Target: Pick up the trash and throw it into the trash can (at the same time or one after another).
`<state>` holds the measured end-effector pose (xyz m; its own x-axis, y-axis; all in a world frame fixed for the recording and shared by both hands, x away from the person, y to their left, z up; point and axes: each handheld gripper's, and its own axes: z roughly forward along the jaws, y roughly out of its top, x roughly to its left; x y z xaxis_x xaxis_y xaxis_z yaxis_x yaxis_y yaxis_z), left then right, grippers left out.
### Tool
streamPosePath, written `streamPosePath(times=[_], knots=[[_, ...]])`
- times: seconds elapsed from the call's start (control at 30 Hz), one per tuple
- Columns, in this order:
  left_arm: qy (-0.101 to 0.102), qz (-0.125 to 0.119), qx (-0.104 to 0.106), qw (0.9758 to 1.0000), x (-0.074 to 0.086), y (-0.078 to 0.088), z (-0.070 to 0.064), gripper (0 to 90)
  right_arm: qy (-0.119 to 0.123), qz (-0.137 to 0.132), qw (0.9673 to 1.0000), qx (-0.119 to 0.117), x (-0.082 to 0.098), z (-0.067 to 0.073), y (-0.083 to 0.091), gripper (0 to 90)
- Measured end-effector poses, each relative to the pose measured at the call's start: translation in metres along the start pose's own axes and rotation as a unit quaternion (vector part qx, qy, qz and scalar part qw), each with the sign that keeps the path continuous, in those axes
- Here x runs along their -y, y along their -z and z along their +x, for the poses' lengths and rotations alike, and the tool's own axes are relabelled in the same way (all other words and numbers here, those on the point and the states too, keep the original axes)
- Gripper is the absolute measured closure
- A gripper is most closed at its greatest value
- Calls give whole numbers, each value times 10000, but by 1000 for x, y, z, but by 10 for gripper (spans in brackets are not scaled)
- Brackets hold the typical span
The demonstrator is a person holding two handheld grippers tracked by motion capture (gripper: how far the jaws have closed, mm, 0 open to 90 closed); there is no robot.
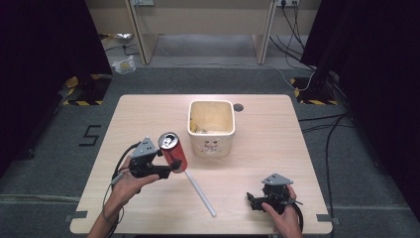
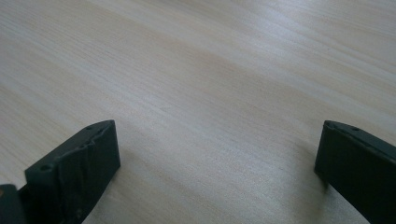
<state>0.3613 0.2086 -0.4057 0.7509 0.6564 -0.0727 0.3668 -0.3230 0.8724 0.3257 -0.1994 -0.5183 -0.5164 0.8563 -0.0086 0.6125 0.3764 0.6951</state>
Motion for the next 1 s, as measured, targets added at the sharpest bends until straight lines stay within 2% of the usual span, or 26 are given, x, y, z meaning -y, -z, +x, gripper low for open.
streamPosePath(times=[0.3, 0.6, 1.0], knots=[[-98, -83, -8, 9999, -20, 0, 3, 338, 6, -2, 10000, -1, 0, 0, 0, 2], [-186, -39, 55, 9998, -45, -4, 8, 338, 6, -1, 10000, -1, 0, 0, 0, 2], [-152, -93, 197, 9996, -76, -17, 11, 338, 21, -12, 10000, 1, 0, 0, 0, 2]])
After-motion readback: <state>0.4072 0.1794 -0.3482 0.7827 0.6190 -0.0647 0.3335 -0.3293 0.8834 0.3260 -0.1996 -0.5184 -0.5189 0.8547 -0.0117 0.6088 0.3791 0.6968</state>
